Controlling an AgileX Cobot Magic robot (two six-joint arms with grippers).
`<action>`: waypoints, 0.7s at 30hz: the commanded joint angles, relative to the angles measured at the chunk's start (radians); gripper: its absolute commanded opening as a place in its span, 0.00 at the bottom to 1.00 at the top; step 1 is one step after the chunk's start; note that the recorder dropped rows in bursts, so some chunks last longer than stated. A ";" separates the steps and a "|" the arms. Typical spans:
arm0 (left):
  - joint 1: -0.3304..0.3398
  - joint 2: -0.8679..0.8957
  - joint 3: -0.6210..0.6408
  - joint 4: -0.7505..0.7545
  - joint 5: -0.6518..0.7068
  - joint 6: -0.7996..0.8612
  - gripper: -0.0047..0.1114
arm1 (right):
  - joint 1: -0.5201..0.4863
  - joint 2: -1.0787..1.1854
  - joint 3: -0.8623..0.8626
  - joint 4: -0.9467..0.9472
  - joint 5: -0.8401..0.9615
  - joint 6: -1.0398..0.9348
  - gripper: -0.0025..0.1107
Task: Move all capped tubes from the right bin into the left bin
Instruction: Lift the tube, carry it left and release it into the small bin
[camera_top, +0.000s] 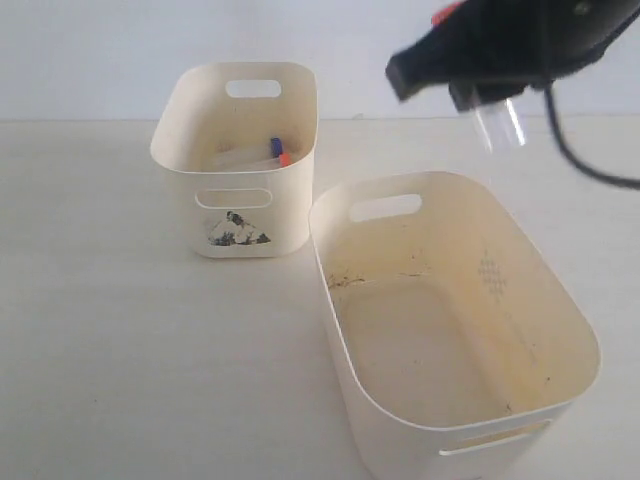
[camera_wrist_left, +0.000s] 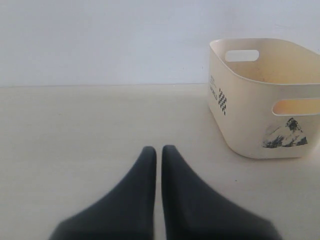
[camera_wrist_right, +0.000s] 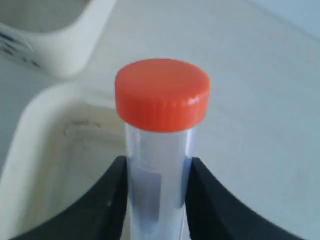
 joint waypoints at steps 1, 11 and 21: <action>0.001 -0.003 -0.003 0.002 -0.001 -0.008 0.08 | -0.008 -0.134 0.001 -0.004 -0.151 -0.010 0.02; 0.001 -0.003 -0.003 0.002 -0.001 -0.008 0.08 | -0.008 -0.227 0.001 -0.002 -0.327 -0.010 0.02; 0.001 -0.003 -0.003 0.002 -0.001 -0.008 0.08 | -0.008 -0.025 0.003 0.021 -0.736 -0.010 0.02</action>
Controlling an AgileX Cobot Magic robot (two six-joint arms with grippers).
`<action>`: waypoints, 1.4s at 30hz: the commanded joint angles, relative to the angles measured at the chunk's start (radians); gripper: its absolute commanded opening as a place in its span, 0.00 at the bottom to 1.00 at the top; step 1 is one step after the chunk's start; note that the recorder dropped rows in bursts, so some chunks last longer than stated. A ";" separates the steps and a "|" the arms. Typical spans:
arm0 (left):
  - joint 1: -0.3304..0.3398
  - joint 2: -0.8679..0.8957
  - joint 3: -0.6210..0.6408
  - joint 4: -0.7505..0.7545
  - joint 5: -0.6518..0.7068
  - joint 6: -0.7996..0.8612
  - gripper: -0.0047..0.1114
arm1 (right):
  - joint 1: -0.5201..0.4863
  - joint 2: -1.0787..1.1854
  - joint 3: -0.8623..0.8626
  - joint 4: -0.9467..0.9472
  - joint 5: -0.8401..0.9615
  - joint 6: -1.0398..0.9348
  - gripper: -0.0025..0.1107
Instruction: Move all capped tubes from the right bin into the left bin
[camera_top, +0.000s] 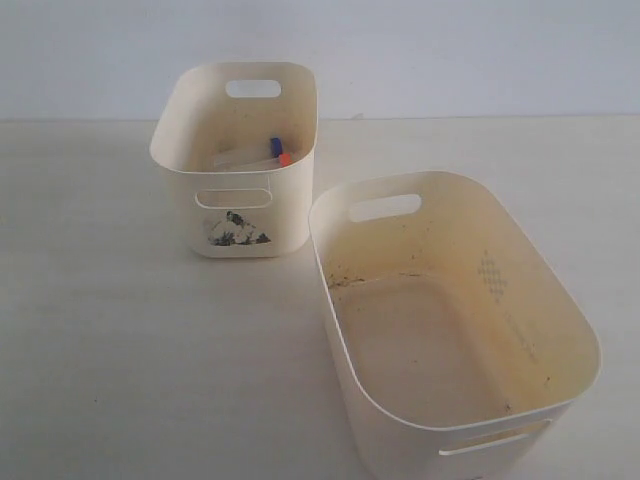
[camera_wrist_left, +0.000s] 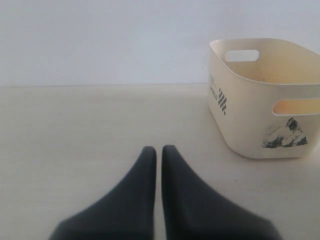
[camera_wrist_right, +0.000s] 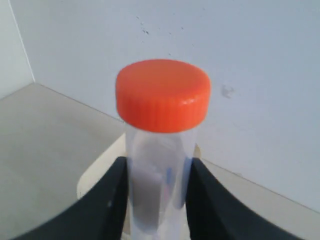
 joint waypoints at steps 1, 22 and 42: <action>0.001 -0.003 -0.003 0.002 -0.001 -0.008 0.08 | -0.008 0.133 0.002 0.005 -0.222 -0.008 0.02; 0.001 -0.003 -0.003 0.002 -0.001 -0.008 0.08 | -0.010 0.574 -0.143 0.092 -0.351 -0.011 0.05; 0.001 -0.003 -0.003 0.002 -0.001 -0.008 0.08 | -0.010 0.163 -0.143 0.045 0.171 -0.071 0.05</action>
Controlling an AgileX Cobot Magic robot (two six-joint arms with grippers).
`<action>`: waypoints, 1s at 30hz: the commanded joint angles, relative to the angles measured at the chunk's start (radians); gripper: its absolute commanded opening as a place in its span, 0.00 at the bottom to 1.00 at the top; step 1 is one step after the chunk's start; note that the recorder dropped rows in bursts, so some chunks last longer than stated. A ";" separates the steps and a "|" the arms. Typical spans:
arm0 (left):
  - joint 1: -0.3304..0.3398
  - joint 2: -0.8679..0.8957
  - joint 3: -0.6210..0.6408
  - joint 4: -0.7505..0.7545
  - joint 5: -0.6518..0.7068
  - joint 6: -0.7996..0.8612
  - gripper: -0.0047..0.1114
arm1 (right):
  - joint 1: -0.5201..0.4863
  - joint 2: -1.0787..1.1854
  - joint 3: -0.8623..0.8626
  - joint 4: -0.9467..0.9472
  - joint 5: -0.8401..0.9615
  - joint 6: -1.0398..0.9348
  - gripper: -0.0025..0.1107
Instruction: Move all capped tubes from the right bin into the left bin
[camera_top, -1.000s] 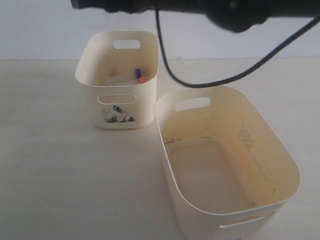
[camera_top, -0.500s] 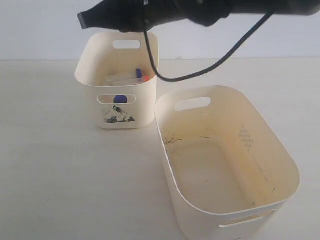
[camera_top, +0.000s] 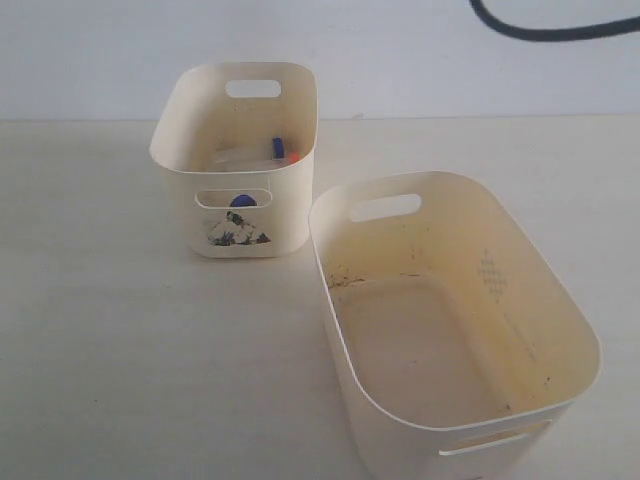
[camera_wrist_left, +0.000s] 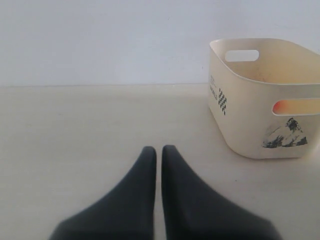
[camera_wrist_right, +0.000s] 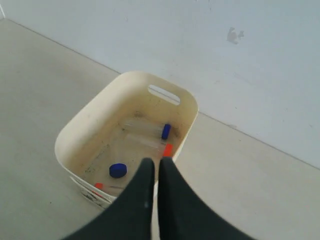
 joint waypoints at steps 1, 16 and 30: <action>0.001 -0.003 -0.003 0.002 -0.001 -0.008 0.08 | -0.003 -0.036 -0.008 -0.007 0.009 -0.006 0.05; 0.001 -0.003 -0.003 0.002 -0.001 -0.008 0.08 | -0.003 -0.041 -0.008 -0.020 0.004 -0.028 0.05; 0.001 -0.003 -0.003 0.002 -0.001 -0.008 0.08 | -0.005 -0.155 -0.003 -0.130 0.036 -0.030 0.05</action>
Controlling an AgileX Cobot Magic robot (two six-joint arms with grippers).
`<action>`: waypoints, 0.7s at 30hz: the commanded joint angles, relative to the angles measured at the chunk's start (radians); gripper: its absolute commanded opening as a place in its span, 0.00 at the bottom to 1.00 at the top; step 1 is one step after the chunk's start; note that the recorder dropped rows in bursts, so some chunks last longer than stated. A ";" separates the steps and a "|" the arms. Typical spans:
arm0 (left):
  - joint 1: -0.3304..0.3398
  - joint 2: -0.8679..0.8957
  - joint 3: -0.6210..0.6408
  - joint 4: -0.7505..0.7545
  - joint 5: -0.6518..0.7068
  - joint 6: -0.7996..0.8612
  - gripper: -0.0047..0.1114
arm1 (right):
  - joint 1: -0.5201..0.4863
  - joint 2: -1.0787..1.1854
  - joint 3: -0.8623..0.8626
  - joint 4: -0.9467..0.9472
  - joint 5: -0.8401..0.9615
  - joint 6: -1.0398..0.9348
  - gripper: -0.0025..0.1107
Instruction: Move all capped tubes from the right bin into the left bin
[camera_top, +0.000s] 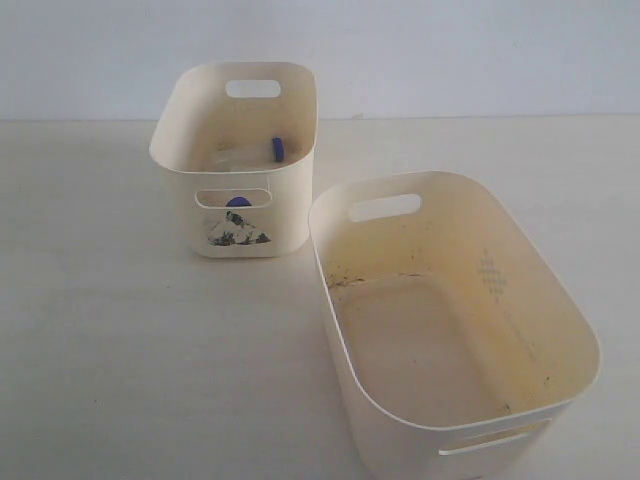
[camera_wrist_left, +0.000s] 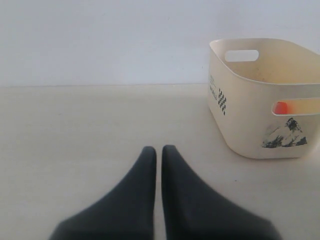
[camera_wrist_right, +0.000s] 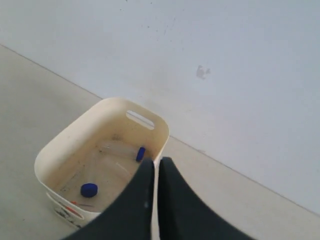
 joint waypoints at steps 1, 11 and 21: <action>0.001 -0.003 -0.003 0.002 -0.001 -0.008 0.08 | -0.005 -0.053 -0.003 -0.049 0.022 -0.006 0.05; 0.001 -0.003 -0.003 0.002 -0.001 -0.008 0.08 | -0.219 -0.194 0.040 0.135 -0.008 0.010 0.05; 0.001 -0.003 -0.003 0.002 -0.001 -0.008 0.08 | -0.493 -0.620 0.631 0.153 -0.426 0.010 0.05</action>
